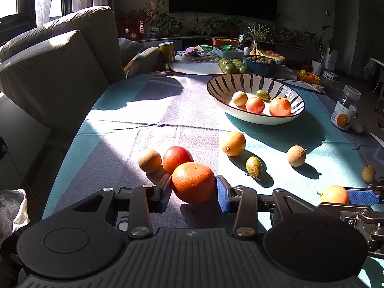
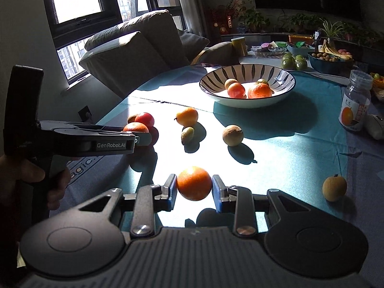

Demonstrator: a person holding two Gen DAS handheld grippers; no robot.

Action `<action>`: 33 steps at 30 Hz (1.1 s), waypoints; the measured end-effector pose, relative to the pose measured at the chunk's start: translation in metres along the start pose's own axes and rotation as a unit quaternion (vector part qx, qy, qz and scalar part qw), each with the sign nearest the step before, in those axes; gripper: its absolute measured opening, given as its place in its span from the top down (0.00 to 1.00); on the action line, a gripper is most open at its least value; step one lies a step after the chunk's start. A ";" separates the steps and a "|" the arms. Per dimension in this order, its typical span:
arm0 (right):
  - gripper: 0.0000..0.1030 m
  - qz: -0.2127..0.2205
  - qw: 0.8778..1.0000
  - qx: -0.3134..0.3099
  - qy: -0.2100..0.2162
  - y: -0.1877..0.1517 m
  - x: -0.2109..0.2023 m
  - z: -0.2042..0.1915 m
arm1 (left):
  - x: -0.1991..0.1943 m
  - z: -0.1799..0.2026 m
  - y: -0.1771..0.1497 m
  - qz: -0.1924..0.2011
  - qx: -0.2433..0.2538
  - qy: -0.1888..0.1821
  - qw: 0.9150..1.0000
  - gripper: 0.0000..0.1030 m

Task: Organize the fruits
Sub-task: 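Grasp the large orange with the left tool while the right tool grasps an orange, then carry the large orange and orange into the striped bowl and open both tools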

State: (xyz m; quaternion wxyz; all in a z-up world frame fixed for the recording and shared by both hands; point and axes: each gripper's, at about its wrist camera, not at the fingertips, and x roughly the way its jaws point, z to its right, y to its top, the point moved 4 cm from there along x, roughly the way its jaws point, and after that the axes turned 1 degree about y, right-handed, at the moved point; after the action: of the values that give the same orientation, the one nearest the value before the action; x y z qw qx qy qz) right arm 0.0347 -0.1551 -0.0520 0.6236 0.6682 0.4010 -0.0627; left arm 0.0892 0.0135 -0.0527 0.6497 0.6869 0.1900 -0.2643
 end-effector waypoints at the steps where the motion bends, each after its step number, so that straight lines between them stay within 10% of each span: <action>1: 0.18 0.003 1.000 0.002 -0.001 0.002 0.000 0.002 | -0.002 0.002 0.003 0.004 0.001 -0.003 1.000 0.64; 33: 0.18 0.083 0.994 0.055 -0.041 0.079 0.021 0.065 | 0.032 0.063 0.079 0.048 0.054 -0.057 0.996 0.64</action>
State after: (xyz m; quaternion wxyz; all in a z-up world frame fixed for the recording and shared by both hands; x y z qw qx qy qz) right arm 0.1248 -0.1946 -0.0162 0.6051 0.7292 0.3141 -0.0596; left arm 0.1552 -0.0583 -0.0107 0.6337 0.7129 0.1045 -0.2814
